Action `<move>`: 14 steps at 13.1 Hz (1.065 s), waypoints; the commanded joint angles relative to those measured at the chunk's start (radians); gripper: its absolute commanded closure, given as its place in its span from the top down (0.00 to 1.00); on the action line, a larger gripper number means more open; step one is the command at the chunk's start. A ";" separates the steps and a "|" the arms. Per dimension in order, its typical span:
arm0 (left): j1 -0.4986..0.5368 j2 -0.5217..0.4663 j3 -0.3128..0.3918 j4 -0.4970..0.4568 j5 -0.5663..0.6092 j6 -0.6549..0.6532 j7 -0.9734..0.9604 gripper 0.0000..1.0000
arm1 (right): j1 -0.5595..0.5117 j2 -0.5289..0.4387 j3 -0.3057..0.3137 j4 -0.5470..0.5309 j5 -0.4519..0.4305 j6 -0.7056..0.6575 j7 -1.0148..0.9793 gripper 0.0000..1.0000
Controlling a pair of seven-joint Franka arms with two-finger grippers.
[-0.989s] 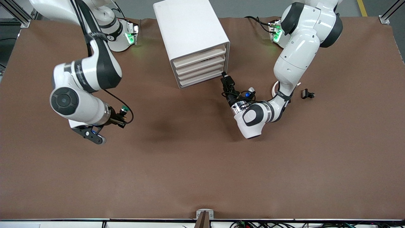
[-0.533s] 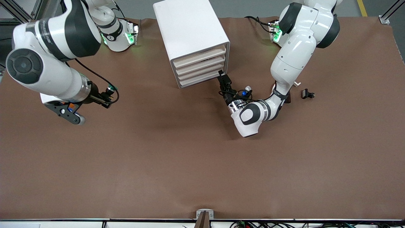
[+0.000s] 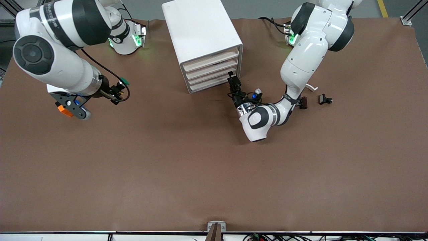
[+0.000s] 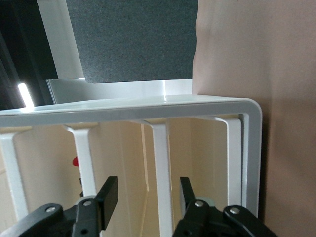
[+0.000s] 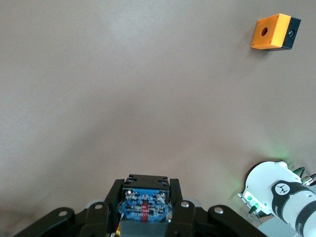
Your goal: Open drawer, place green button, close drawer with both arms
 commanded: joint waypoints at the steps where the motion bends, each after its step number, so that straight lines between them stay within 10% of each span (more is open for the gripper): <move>1: -0.023 0.015 -0.004 0.011 -0.021 0.013 -0.018 0.57 | 0.059 -0.005 -0.004 -0.002 -0.012 0.031 0.088 0.00; 6: -0.061 0.013 -0.004 0.009 -0.019 0.022 -0.020 0.46 | 0.085 -0.002 -0.004 -0.002 -0.008 0.045 0.142 0.00; 10: -0.063 0.013 -0.004 0.009 -0.019 0.028 -0.018 0.09 | 0.101 -0.002 -0.004 -0.002 -0.002 0.032 0.193 0.00; 14: -0.082 0.013 -0.004 0.013 -0.016 0.045 -0.018 0.08 | 0.097 -0.003 -0.009 -0.010 -0.002 0.012 0.196 0.00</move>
